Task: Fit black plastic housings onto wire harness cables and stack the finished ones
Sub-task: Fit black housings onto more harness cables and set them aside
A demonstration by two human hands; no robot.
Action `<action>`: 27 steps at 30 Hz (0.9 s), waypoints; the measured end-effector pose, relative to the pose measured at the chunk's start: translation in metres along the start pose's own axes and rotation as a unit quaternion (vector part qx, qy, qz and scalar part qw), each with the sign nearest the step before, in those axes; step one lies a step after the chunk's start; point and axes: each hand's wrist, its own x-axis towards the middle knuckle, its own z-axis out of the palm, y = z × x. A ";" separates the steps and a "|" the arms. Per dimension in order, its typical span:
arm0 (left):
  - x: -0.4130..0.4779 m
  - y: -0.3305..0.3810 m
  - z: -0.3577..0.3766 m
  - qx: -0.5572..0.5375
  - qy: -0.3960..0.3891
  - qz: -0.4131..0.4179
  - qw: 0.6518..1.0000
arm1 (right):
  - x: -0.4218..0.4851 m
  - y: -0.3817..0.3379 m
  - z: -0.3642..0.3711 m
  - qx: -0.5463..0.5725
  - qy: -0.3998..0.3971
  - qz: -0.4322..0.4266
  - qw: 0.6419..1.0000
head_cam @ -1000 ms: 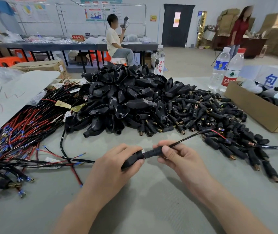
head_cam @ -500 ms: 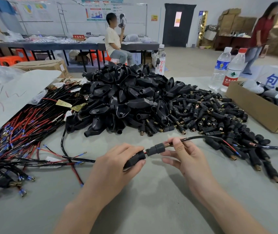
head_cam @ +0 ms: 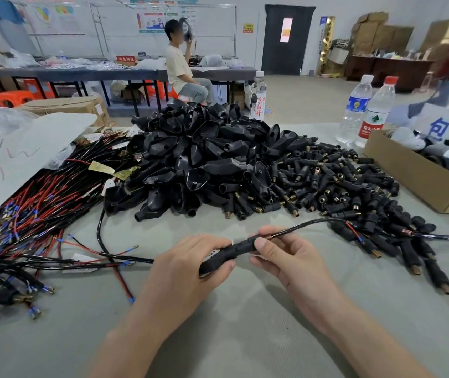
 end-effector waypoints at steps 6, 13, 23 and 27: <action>0.000 0.004 0.001 -0.010 -0.009 0.005 1.000 | -0.002 -0.001 0.003 -0.023 -0.026 0.027 0.999; 0.000 0.007 0.002 -0.034 0.009 0.007 0.999 | -0.003 0.004 0.005 -0.006 -0.054 0.035 0.998; 0.002 0.004 -0.001 0.021 0.040 0.023 0.999 | 0.002 0.005 -0.001 -0.035 0.022 -0.013 0.999; 0.003 0.002 -0.001 0.024 0.032 0.022 0.999 | 0.004 0.007 -0.001 -0.042 0.047 -0.037 0.997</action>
